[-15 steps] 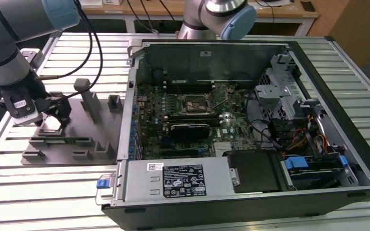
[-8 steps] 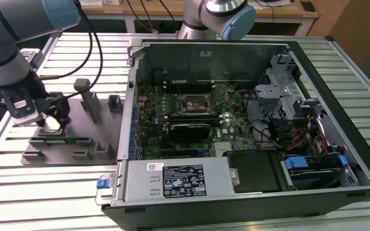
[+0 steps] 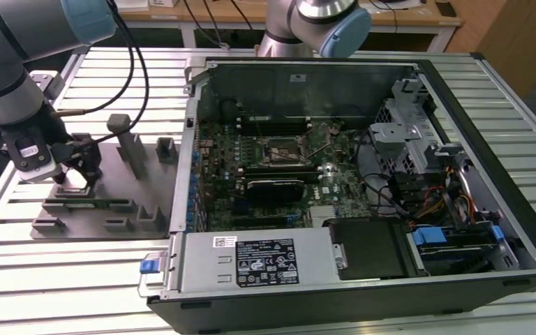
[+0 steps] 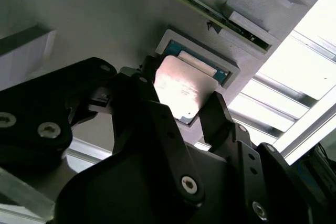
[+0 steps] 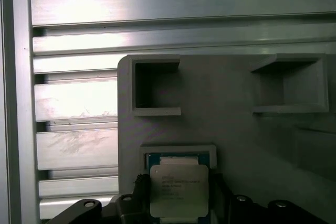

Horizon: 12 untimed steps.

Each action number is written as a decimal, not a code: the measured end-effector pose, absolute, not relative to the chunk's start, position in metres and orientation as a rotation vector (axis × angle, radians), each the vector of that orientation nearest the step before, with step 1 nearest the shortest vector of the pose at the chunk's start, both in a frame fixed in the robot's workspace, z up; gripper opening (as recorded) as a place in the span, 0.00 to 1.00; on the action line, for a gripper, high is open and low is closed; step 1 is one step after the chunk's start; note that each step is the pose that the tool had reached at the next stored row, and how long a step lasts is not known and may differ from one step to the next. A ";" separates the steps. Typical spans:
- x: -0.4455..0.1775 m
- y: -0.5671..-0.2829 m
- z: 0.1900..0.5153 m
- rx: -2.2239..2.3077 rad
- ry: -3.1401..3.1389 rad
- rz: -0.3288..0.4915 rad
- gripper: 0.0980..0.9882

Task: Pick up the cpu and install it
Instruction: 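Pick up the cpu and move it towards the insertion slot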

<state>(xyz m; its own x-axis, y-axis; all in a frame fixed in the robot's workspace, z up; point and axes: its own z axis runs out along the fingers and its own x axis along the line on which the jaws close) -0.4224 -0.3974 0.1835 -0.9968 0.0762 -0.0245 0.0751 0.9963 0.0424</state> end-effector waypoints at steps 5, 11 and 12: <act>-0.422 -0.397 0.183 0.118 3.113 0.064 0.50; -0.422 -0.397 0.184 0.118 3.112 0.065 0.50; -0.422 -0.397 0.185 0.118 3.112 0.065 0.50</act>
